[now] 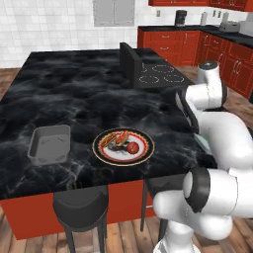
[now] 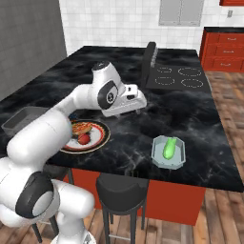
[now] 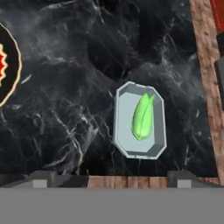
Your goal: Place one cooked food and one vegetable from the large plate to each tupperware container.
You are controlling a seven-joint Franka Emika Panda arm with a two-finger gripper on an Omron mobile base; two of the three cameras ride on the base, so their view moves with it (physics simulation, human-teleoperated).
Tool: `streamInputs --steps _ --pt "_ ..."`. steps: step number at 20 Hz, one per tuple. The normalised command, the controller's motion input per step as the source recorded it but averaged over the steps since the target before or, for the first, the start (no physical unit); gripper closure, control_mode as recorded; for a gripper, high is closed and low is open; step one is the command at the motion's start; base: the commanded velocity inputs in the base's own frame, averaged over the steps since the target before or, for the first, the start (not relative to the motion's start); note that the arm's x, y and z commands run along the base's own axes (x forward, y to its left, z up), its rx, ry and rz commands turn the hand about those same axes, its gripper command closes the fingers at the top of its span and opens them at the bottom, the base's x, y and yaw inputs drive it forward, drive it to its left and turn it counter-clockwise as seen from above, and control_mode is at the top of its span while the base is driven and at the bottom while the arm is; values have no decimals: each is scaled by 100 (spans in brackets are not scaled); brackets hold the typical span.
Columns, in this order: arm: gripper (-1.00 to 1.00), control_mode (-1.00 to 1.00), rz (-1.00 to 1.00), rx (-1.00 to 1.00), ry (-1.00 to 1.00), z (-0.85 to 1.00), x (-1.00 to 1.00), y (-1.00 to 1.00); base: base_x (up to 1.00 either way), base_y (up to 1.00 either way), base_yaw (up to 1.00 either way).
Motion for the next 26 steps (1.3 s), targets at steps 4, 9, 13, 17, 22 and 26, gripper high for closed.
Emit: streamInputs --steps 4,9,13,17,22,26 --pt "-100 -100 0 -3 55 77 0 96 0 0 0" --pt "-100 -100 -3 1 53 -2 25 61 0 0 0" --pt "-100 -100 -16 7 30 -82 21 50 0 0 0" --pt "-100 -100 -32 13 -9 -64 -13 66 0 0 0" --pt "-100 -100 -45 23 -58 -27 -55 35 0 0 0" --pt "-100 -100 -37 5 -36 -21 2 57 0 0 0"
